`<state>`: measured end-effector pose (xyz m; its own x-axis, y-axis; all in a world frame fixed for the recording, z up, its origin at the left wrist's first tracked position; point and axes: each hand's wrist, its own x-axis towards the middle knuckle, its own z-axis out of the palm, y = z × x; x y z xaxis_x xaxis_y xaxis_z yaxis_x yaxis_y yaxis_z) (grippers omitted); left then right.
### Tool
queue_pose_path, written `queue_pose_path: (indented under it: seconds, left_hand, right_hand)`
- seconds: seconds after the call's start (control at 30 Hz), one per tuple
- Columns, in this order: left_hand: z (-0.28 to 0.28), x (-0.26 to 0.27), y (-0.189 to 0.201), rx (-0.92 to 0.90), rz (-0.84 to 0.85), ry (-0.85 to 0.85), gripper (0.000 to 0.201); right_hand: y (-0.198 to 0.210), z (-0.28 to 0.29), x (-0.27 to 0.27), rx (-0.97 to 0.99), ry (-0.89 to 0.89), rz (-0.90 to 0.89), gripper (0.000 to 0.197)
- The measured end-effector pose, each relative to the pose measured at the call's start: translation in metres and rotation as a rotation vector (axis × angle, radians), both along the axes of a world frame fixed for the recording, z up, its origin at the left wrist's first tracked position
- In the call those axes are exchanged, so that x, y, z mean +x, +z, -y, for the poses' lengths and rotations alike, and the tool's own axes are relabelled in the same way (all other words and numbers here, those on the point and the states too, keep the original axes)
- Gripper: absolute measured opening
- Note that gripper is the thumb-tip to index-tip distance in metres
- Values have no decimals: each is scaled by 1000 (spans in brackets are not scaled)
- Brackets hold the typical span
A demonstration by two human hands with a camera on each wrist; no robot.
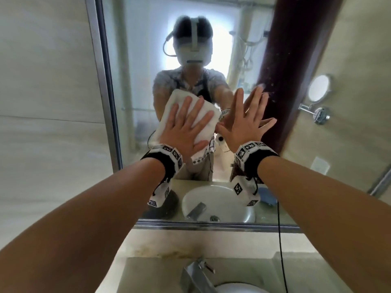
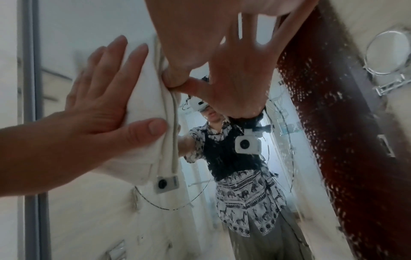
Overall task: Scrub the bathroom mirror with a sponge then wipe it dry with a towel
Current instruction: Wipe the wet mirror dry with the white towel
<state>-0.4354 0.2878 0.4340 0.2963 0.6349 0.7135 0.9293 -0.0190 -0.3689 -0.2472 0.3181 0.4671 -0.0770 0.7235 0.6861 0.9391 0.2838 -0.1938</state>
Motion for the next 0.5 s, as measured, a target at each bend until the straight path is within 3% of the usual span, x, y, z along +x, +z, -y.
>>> queue_pose_path:
  seconds: [0.17, 0.33, 0.5]
  left_hand:
    - [6, -1, 7, -81, -35, 59, 94]
    - [13, 2, 13, -111, -31, 73, 91]
    - [-2, 38, 42, -53, 105, 59, 87]
  right_hand:
    - [10, 16, 24, -8, 74, -48, 109]
    - [15, 18, 80, -58, -55, -234, 120]
    - [19, -1, 104, -157, -31, -227, 128]
